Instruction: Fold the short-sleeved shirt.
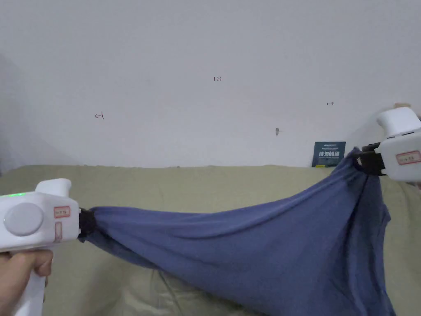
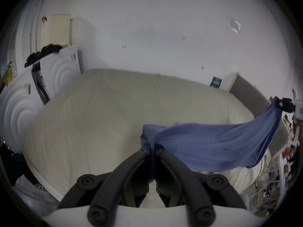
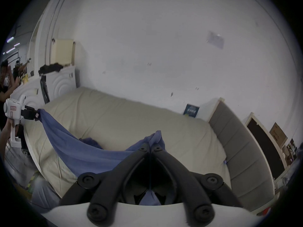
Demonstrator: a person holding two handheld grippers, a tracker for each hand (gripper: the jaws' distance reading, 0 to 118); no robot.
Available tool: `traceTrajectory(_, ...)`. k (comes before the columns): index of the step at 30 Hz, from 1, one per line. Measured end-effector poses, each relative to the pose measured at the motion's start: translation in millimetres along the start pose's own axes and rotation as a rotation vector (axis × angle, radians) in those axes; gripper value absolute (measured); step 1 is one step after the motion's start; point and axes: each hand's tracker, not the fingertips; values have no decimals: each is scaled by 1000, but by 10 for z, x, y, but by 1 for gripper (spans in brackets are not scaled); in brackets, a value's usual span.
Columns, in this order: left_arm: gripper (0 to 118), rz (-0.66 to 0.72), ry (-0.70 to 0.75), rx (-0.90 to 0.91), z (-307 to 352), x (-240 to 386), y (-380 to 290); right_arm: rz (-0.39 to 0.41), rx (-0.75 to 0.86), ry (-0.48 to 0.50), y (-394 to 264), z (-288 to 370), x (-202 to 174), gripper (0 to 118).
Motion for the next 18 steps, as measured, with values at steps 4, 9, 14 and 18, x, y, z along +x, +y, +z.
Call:
traceTrajectory(4, 1, -13, 12, 102, 289, 174, 553, -37, 77, -36, 244, 378, 167, 2)
traceTrajectory(9, 1, -64, 58, 161, 588, 369, 1078, -92, 131, -72, 439, 538, 333, 2)
traceTrajectory(14, 1, -89, 111, 185, 770, 457, 1475, -133, 165, -97, 670, 556, 461, 2)
traceTrajectory(18, 1, -89, 131, 203, 864, 479, 1601, -156, 173, -99, 784, 517, 474, 2)
